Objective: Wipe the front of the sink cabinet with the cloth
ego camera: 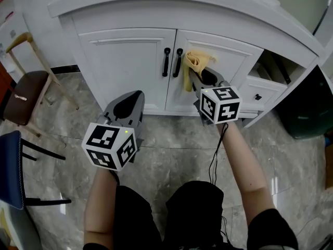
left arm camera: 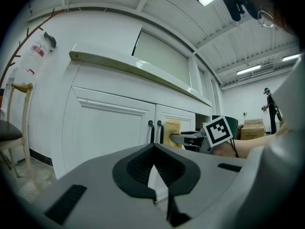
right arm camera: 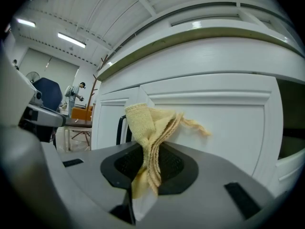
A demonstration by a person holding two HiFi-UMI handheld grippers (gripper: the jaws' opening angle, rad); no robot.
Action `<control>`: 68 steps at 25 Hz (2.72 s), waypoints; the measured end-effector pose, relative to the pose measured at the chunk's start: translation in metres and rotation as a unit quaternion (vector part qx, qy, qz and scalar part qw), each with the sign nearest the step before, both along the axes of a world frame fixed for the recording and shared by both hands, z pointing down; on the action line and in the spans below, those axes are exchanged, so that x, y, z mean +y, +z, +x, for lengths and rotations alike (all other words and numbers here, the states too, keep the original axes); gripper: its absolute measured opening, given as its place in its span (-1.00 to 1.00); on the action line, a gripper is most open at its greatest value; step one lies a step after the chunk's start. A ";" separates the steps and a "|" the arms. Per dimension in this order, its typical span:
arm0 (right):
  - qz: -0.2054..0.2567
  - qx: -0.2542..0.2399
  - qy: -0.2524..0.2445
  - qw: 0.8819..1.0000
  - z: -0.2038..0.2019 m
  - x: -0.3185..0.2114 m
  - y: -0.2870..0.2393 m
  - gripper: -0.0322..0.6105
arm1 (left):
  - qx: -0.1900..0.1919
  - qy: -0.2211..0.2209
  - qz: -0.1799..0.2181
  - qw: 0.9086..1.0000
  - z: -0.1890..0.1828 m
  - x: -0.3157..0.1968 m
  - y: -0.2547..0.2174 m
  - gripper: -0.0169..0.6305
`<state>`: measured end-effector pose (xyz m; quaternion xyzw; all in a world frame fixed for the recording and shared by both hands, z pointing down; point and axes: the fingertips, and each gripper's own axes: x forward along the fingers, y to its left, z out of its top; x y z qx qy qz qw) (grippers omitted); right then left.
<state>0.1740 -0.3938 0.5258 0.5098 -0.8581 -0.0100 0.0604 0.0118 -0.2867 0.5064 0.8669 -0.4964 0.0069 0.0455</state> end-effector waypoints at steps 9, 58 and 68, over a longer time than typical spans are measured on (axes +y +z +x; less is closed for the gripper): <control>-0.005 -0.003 0.061 0.998 0.073 0.002 0.006 -0.64 | -0.005 0.025 -0.003 1.000 0.028 -0.010 0.005 -0.91; -0.048 0.030 -0.006 0.998 -0.030 0.003 0.109 -0.64 | -0.061 -0.021 -0.034 0.997 -0.023 0.011 0.054 -0.90; -0.043 0.007 0.069 0.997 0.057 0.000 0.105 -0.64 | -0.060 0.011 -0.035 0.997 0.019 0.002 0.056 -0.91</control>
